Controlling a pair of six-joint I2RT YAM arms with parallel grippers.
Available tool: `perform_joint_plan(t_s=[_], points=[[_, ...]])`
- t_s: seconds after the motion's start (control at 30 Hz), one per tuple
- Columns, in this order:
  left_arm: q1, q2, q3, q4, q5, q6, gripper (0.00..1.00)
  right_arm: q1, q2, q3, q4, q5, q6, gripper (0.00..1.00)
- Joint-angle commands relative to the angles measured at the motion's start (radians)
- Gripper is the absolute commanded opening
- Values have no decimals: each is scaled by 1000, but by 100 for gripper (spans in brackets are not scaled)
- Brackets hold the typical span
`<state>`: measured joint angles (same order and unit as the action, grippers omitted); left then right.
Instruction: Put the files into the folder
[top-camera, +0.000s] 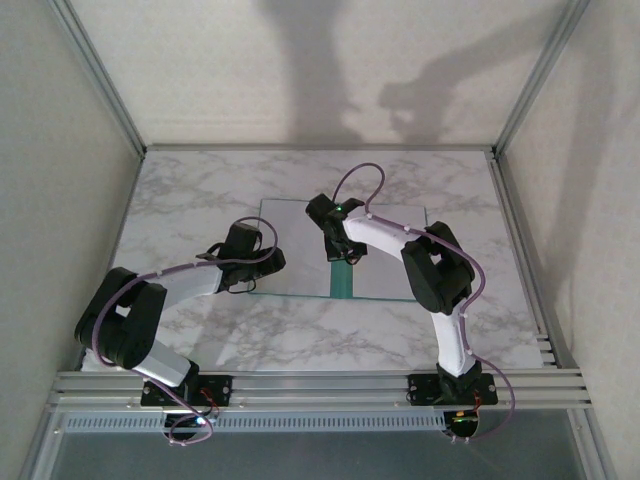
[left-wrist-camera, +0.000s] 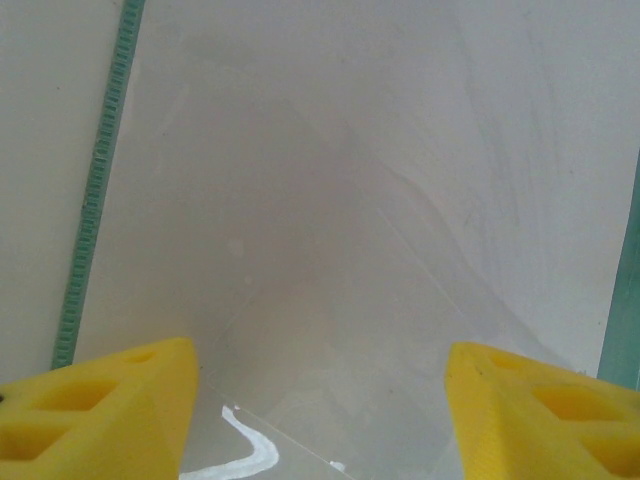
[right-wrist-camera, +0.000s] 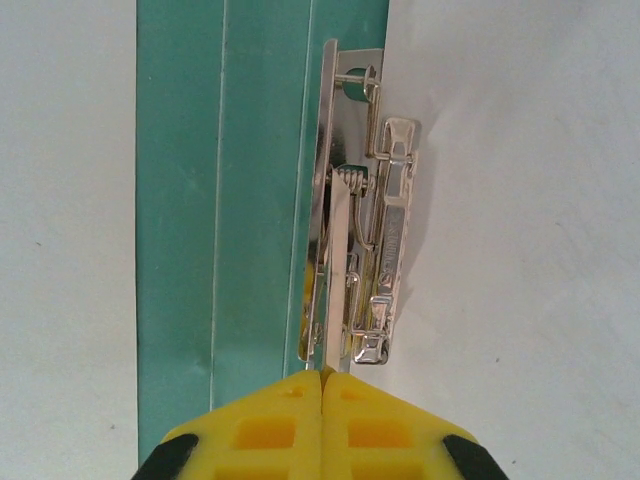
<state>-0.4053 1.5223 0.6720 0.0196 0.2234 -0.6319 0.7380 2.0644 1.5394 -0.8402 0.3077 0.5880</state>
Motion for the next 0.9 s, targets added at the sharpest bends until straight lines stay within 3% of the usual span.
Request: perform_joint_plan(t_s=[0.0, 0.87], points=[[-8, 14, 1, 2, -7, 0, 66, 0, 57, -51, -20, -13, -7, 2], [-6, 17, 8, -16, -17, 10, 66, 0, 92, -70, -16, 7, -27, 3]])
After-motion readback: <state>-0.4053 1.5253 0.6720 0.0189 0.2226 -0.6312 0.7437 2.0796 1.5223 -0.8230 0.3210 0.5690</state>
